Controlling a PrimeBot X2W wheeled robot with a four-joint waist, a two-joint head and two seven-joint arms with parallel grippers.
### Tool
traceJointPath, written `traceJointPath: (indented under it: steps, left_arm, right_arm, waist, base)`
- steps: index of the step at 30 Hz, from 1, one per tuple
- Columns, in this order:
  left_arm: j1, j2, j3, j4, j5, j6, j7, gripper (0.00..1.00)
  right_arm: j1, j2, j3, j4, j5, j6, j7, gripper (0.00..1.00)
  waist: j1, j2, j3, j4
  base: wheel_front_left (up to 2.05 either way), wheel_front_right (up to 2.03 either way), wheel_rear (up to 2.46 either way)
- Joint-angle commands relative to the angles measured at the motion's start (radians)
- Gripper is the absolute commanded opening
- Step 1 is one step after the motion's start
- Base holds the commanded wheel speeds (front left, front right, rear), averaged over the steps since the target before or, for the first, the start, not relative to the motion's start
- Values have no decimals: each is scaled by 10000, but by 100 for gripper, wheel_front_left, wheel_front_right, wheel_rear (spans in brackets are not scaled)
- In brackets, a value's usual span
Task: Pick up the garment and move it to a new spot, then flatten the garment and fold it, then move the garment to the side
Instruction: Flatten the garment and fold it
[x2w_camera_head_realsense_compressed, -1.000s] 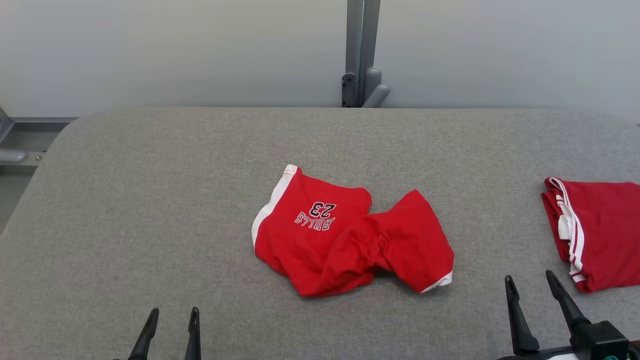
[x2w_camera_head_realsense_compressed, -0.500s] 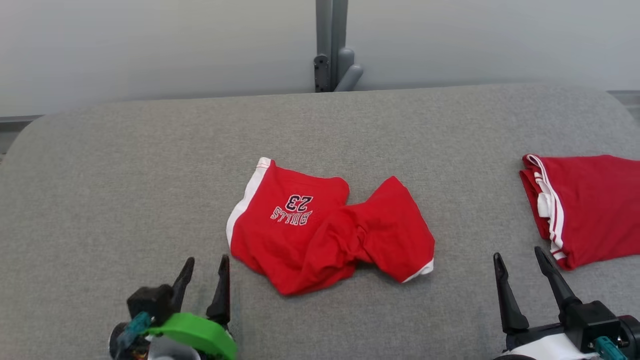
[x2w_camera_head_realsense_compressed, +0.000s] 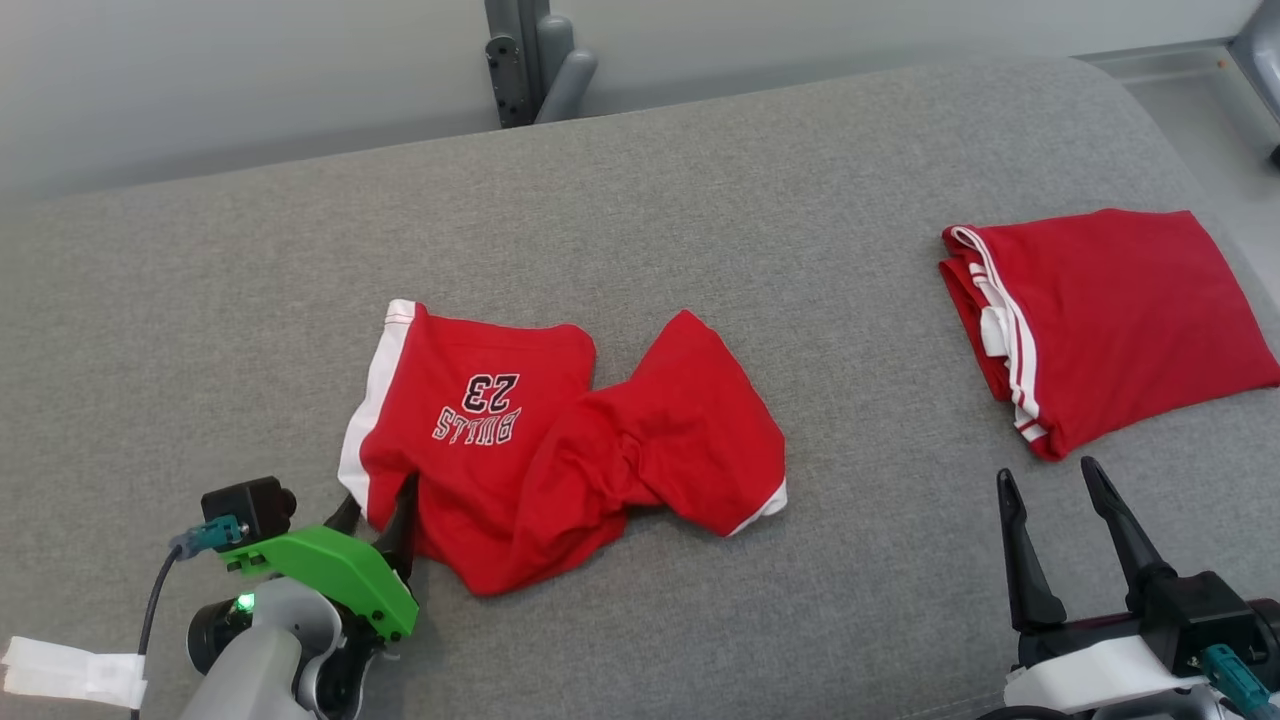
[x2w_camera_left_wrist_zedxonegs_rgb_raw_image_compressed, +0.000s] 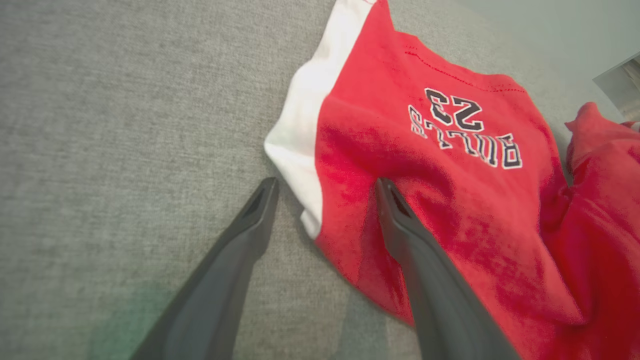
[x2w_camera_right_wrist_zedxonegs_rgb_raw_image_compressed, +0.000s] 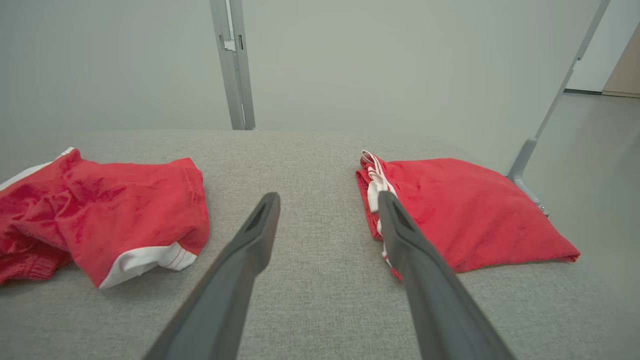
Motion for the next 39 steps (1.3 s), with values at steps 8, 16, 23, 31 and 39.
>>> traceJointPath:
  steps: [8, 16, 23, 31, 39]
  left_arm:
    - [-507, 1034, -1225, -611, -1258, -13, -442, 0]
    - [-2244, 1260, -1760, -1405, 211, 392, -1625, 0]
    - [-3018, 611, -3924, -3719, 2839, 1281, -1442, 0]
    - [-1701, -593, -6833, -3008, 4253, 1118, -635, 0]
    - [-1093, -1110, -8170, -989, 4612, 819, -1529, 0]
  right_arm:
    - [-113, -25, -119, 41, 112, -15, -31, 100]
    - [-36, -26, -147, 116, 43, -15, -31, 100]
    - [81, -26, -115, 214, 301, -15, -31, 100]
    - [-274, -23, 173, 356, 601, -15, -29, 100]
    - [-298, -28, 96, 521, 686, -15, -31, 100]
  waist:
    - [0, 118, 302, -216]
    - [0, 118, 7, 271]
    - [0, 118, -311, 513]
    - [0, 118, -54, 60]
    - [0, 118, 268, -410]
  base:
    - [0, 0, 0]
    - [0, 0, 0]
    - [0, 0, 0]
    - [0, 0, 0]
    - [0, 0, 0]
